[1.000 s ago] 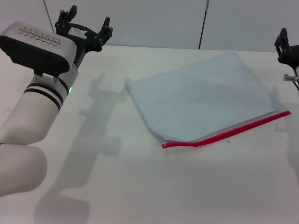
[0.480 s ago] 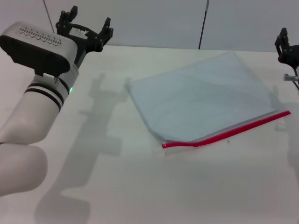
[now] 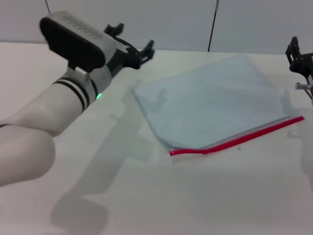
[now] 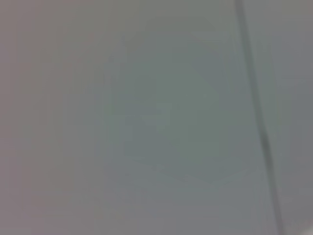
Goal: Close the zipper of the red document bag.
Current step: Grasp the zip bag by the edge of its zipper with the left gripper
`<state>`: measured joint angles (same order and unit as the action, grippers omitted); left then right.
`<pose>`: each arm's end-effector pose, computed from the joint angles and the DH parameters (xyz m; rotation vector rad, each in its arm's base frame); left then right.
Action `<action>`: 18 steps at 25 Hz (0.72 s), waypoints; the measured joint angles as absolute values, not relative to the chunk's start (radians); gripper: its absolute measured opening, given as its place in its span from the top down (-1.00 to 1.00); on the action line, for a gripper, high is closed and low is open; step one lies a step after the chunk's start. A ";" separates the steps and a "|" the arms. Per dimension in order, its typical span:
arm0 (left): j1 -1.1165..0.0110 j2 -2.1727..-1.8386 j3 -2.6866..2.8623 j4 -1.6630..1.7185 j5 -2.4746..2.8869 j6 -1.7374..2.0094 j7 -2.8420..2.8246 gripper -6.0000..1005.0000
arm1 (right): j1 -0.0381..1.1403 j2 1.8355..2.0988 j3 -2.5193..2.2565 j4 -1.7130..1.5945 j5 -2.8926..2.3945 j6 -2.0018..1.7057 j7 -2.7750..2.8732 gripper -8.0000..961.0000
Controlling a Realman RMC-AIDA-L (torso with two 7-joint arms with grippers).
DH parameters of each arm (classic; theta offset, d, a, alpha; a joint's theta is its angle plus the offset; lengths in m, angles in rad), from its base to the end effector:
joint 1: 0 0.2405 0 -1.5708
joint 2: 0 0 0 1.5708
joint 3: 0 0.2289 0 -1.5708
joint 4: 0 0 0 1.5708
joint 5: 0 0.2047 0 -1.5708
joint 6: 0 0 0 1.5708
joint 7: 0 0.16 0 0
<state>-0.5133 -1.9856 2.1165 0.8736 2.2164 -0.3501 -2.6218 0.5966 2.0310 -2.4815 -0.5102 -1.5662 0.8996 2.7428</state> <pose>-0.1694 0.4095 -0.0385 -1.9437 -0.3594 -0.4481 0.2453 0.3960 -0.0151 -1.4941 0.6352 0.5586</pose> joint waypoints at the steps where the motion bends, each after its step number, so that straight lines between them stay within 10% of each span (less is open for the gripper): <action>1: -0.510 -1.980 2.114 0.900 2.217 -0.313 -2.606 -0.75 | 0.596 2.031 -2.481 -0.510 -1.566 0.900 2.743 -0.40; 18: -0.421 -1.981 1.889 1.309 2.273 0.433 -2.283 -0.75 | 0.594 2.031 -2.479 -0.515 -1.566 0.905 2.743 -0.40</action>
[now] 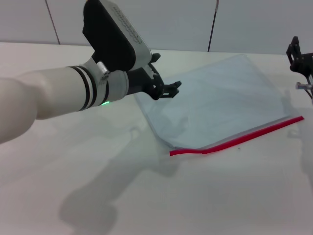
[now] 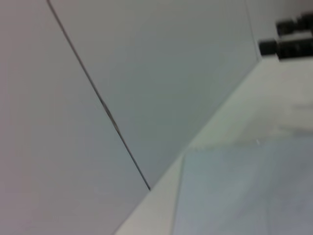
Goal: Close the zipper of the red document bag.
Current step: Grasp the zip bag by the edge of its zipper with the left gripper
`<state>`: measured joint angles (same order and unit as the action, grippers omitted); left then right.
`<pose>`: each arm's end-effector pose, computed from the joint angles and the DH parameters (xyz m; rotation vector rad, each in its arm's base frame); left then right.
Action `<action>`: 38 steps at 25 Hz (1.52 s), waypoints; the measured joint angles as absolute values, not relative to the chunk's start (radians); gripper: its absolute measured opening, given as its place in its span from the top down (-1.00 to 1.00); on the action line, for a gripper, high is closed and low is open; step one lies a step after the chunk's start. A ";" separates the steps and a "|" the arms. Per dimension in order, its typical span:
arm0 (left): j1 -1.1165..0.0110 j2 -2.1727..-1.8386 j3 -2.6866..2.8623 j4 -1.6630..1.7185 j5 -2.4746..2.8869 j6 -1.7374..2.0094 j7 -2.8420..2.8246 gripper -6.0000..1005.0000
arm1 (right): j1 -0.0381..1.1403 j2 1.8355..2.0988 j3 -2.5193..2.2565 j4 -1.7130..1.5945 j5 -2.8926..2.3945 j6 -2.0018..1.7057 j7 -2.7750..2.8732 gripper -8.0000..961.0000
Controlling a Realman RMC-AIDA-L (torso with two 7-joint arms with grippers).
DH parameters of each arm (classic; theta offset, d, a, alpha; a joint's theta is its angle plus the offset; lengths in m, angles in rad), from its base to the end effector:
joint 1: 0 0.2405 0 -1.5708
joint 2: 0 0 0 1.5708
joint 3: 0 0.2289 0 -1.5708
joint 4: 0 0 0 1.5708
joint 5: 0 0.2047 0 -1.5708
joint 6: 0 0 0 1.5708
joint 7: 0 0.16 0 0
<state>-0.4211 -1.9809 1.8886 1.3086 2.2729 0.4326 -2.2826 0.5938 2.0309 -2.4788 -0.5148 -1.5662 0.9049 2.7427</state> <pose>-0.1273 0.3796 -0.0419 -2.3563 -0.1765 -0.1539 0.2449 0.3956 -0.0144 -1.4879 0.6363 0.5642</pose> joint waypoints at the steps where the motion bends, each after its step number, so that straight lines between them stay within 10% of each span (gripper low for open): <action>1: -0.421 -1.985 1.877 1.315 2.302 0.463 -2.285 -0.75 | 0.593 2.031 -2.479 -0.516 -1.566 0.906 2.743 -0.40; 38: -0.565 -2.028 1.881 1.490 2.533 1.141 -2.281 -0.73 | 0.597 2.028 -2.424 -0.521 -1.566 0.899 2.743 -0.40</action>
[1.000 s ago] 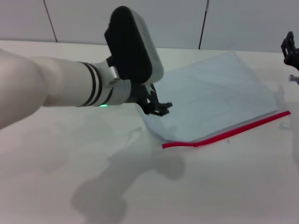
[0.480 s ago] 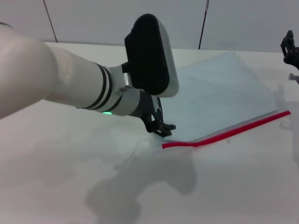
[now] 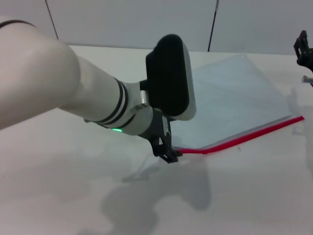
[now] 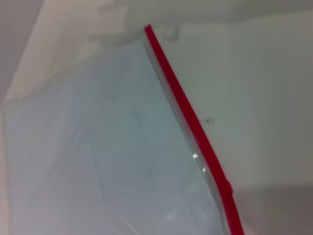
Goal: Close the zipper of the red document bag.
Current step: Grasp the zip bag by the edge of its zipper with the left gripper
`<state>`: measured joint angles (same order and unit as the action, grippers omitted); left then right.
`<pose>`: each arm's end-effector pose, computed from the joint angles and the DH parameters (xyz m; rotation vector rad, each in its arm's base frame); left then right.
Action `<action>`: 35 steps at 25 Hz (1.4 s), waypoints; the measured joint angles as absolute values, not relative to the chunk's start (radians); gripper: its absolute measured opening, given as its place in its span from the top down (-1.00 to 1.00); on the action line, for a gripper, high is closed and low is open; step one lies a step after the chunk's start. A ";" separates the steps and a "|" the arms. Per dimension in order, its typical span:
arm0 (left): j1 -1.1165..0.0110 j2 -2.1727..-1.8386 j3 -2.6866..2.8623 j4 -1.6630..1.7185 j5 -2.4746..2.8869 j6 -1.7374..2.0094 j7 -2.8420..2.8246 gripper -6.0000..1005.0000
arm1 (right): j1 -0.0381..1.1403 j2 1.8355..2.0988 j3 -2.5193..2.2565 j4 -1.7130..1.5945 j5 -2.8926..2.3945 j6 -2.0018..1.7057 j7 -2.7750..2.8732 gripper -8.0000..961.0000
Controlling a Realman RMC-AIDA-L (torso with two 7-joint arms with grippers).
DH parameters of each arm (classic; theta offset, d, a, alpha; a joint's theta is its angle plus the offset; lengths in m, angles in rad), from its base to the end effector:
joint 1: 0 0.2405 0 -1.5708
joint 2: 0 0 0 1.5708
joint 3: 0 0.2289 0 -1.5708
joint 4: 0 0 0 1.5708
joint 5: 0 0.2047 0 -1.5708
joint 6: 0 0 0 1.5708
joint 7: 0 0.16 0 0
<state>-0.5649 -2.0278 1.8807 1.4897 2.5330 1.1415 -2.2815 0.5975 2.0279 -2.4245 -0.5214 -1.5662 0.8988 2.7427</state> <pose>-0.1018 0.3285 -0.0651 -2.7253 0.1458 0.4179 0.2453 0.4012 -0.0055 -1.4414 0.6603 0.5816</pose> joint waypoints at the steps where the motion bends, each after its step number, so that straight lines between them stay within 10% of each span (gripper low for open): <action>1: -0.573 -2.028 1.887 1.475 2.533 1.142 -2.284 -0.73 | 0.598 2.028 -2.424 -0.522 -1.566 0.899 2.743 -0.40; 35: -0.675 -2.031 1.938 1.234 2.533 0.995 -2.281 -0.72 | 0.616 2.029 -2.416 -0.522 -1.566 0.896 2.743 -0.40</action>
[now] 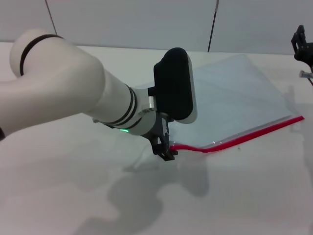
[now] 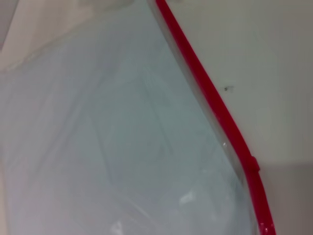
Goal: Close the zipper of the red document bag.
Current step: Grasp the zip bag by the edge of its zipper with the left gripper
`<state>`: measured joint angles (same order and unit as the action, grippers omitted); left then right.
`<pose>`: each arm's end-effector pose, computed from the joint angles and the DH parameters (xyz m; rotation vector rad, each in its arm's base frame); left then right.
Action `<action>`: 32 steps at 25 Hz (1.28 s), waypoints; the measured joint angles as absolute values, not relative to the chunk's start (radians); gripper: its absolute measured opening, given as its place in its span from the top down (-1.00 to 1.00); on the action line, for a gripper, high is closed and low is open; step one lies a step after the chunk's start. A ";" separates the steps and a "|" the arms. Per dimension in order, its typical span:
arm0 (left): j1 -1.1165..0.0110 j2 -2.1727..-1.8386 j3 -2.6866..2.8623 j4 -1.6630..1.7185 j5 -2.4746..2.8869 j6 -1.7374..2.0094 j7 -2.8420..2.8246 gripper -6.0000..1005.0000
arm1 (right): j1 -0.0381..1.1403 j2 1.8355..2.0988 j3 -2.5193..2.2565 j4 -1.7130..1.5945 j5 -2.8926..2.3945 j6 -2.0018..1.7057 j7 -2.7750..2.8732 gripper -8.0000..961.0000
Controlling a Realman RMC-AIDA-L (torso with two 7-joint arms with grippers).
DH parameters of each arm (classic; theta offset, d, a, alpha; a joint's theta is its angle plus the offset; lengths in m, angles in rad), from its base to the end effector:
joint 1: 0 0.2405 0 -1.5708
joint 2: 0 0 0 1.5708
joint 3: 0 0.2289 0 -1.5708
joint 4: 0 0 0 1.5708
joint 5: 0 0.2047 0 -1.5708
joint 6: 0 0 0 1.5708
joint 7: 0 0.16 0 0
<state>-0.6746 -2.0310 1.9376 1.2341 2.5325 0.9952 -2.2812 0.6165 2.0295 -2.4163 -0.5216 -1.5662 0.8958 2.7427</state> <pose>-0.1236 0.3493 -0.0912 -2.7071 0.1468 0.5098 0.2379 0.4061 -0.0052 -1.4439 0.6541 0.5978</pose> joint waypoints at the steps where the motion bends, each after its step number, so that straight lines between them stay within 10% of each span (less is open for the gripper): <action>1: -0.675 -2.031 1.939 1.229 2.532 0.986 -2.281 -0.72 | 0.616 2.029 -2.416 -0.522 -1.566 0.896 2.743 -0.40; 19: -0.673 -2.031 2.000 1.159 2.522 0.829 -2.289 -0.71 | 0.618 2.029 -2.419 -0.521 -1.566 0.884 2.743 -0.40; 32: -0.672 -2.033 1.999 1.126 2.522 0.777 -2.293 -0.06 | 0.620 2.029 -2.420 -0.522 -1.566 0.883 2.743 -0.41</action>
